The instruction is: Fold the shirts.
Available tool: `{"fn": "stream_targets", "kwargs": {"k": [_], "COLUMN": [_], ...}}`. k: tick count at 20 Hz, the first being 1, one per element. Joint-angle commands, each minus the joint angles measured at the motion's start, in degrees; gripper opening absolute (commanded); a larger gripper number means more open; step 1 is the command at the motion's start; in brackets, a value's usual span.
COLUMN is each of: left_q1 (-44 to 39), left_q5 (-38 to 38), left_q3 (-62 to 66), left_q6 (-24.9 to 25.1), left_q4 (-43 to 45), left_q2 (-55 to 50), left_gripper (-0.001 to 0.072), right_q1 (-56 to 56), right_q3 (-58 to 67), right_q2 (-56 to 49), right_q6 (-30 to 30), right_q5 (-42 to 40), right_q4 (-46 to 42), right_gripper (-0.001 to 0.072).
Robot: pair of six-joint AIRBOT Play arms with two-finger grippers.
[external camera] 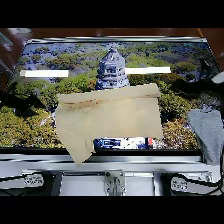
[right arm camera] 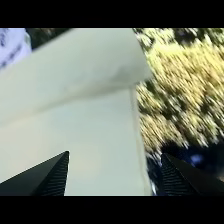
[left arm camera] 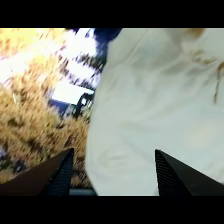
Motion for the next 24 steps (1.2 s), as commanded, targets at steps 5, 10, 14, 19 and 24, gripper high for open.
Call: {"fn": "stream_targets", "kwargs": {"k": [5, 10, 14, 19, 24], "left_q1": [5.8, 1.6, -1.5, -4.1, -6.7], "left_q5": [0.8, 7.1, 11.1, 14.7, 13.8], "left_q3": [-23.0, -27.5, -27.5, -27.5, -27.4], "left_q6": [9.7, 9.7, 9.1, 7.6, 10.4], "left_q4": [-6.5, -8.2, -9.4, -10.7, -10.8], "left_q2": [4.3, 2.4, 1.1, -0.7, -1.2], "left_gripper": [0.0569, 0.0568, 0.0568, 0.0478, 0.0046], "right_q1": [-12.5, -12.3, -12.3, -12.3, -12.3], "right_q3": [-14.8, -15.9, -15.9, -16.0, -17.7], "right_q2": [5.6, 5.6, 5.6, 5.6, 2.2], "right_q6": [-4.5, -5.1, -5.4, -5.0, -4.1], "right_q5": [18.1, 15.3, 15.1, 15.2, 18.9], "right_q4": [2.6, 5.9, 5.9, 3.5, -0.7], "right_gripper": [0.0683, 0.0683, 0.0683, 0.0684, 0.0684]}}
